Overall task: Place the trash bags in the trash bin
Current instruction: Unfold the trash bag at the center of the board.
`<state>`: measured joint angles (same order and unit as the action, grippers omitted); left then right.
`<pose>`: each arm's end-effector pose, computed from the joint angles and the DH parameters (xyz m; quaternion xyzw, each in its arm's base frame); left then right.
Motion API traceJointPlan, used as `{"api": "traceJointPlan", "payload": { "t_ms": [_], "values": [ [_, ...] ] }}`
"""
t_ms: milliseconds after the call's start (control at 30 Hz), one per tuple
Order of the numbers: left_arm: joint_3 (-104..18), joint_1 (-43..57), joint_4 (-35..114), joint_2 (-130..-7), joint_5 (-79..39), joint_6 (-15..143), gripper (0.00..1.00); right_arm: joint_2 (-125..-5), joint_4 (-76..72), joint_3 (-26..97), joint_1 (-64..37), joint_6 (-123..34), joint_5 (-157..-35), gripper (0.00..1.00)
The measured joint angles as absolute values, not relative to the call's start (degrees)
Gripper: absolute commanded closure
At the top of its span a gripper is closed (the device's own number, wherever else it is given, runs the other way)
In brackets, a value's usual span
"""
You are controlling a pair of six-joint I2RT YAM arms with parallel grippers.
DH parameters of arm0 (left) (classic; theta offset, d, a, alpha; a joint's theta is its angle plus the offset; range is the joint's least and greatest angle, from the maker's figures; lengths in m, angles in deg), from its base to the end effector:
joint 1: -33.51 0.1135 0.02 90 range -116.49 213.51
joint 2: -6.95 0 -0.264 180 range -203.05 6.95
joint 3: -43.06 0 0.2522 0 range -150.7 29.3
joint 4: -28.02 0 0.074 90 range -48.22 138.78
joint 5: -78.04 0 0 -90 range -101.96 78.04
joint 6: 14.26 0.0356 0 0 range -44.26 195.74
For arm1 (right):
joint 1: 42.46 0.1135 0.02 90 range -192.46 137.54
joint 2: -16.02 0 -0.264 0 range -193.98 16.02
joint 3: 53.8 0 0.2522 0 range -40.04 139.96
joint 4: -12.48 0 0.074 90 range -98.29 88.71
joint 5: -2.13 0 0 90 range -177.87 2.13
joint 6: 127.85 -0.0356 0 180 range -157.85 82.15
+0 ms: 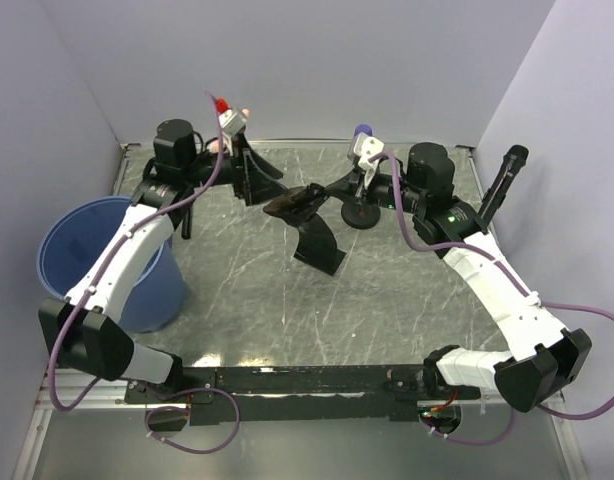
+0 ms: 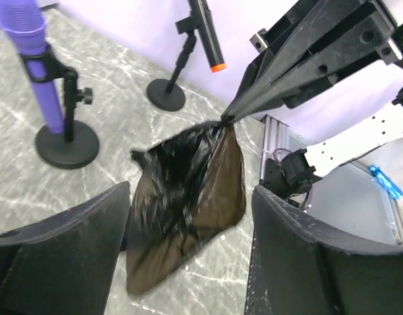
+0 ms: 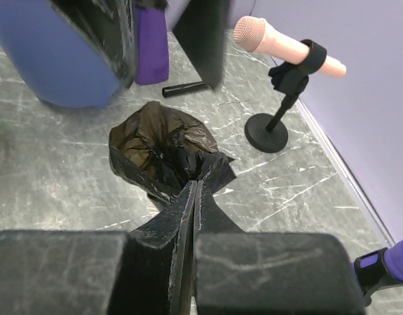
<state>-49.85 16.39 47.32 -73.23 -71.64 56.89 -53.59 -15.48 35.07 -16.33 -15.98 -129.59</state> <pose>0.2895 -0.1213 0.4187 0.3213 0.6524 -0.5315 0.4343 0.2279 0.1382 0.4289 -0.5003 0.5533 0.2926 0.5983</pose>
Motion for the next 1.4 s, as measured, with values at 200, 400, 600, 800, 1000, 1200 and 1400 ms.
{"api": "traceJointPlan", "payload": {
  "t_ms": [200, 400, 600, 800, 1000, 1200, 1400],
  "values": [
    [-52.2, 13.9, 50.2, -78.4, -70.9, 59.3, 0.07, -53.6, -15.5, 36.0, -15.8, -14.7, -130.2, 1.00],
    [-52.2, 13.4, 55.7, -81.6, -72.6, 62.8, 0.40, -53.6, -15.5, 36.1, -15.7, -14.0, -130.4, 1.00],
    [-52.4, 13.3, 56.3, -83.9, -79.6, 62.4, 0.99, -53.6, -15.5, 36.1, -15.7, -13.6, -128.9, 1.00],
    [-55.2, 15.4, 60.1, -84.1, -76.8, 66.7, 0.99, -53.4, -17.0, 36.1, -16.5, -12.9, -125.1, 1.00],
    [-57.4, 18.7, 64.0, -81.4, -63.2, 74.1, 0.99, -51.1, -18.4, 35.4, -21.1, -14.2, -121.9, 1.00],
    [-57.4, 18.8, 63.3, -78.4, -58.7, 74.7, 0.99, -49.2, -17.6, 34.3, -24.2, -21.0, -121.3, 0.49],
    [-54.3, 18.2, 56.3, -77.0, -57.9, 69.4, 0.99, -53.3, -11.6, 35.2, -23.7, -36.4, -126.6, 0.31]
  ]
}}
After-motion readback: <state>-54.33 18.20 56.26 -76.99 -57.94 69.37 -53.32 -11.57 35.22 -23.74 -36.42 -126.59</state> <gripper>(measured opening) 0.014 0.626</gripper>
